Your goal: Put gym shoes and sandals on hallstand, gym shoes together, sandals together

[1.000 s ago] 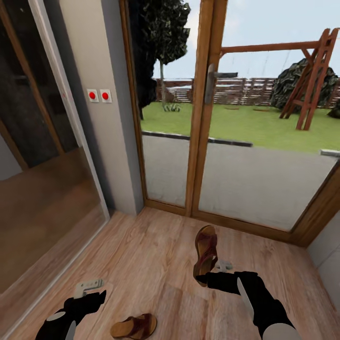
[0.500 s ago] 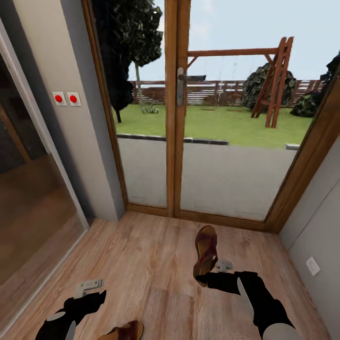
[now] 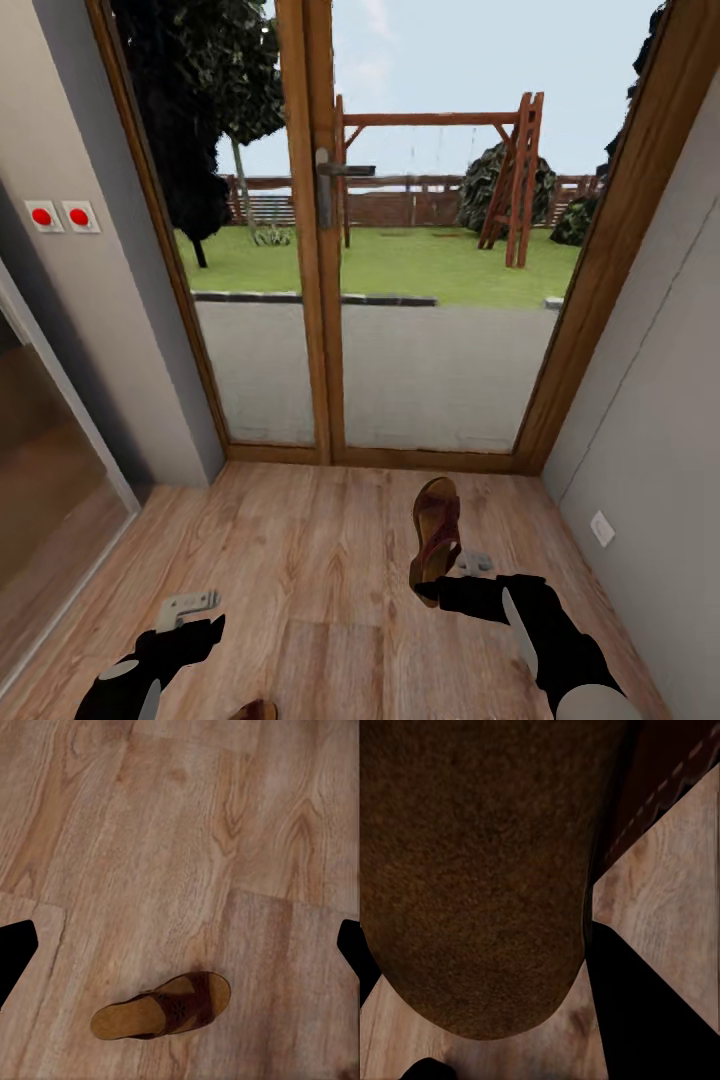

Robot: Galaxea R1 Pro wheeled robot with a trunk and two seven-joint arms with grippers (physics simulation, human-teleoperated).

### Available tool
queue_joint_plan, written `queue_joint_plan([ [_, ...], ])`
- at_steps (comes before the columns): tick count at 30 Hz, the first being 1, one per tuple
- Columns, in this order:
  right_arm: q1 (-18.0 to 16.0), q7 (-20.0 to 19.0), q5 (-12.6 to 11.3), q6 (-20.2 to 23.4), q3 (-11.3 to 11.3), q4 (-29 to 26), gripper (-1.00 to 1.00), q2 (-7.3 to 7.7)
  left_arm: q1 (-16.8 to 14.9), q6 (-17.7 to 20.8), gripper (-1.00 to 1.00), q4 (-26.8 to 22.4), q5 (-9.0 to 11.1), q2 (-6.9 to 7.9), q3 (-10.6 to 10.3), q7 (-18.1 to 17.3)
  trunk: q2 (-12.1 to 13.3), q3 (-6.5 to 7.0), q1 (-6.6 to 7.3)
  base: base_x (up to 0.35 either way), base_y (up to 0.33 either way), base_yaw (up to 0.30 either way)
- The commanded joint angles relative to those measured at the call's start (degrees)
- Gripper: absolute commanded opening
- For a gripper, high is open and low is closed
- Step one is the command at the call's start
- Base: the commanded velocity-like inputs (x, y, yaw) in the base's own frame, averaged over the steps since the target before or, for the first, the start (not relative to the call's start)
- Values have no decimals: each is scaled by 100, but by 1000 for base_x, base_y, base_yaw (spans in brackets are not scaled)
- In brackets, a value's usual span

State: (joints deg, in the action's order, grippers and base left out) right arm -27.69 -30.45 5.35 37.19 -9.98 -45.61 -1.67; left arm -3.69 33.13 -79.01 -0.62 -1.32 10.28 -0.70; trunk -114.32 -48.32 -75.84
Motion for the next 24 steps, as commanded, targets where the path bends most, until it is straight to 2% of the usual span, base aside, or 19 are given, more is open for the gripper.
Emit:
queue_joint_plan([
  [1,0,13,-17,8,0,0,-100,0,0,0,100,0,0,0,0,0,0,4,0,0,219,-293],
  [13,0,13,-17,9,-1,0,-100,-3,0,0,100,0,0,0,-1,0,0,18,0,0,248,-141],
  [24,0,13,-17,10,-1,0,-100,0,0,0,100,0,0,0,-3,0,0,18,0,0,24,-274],
])
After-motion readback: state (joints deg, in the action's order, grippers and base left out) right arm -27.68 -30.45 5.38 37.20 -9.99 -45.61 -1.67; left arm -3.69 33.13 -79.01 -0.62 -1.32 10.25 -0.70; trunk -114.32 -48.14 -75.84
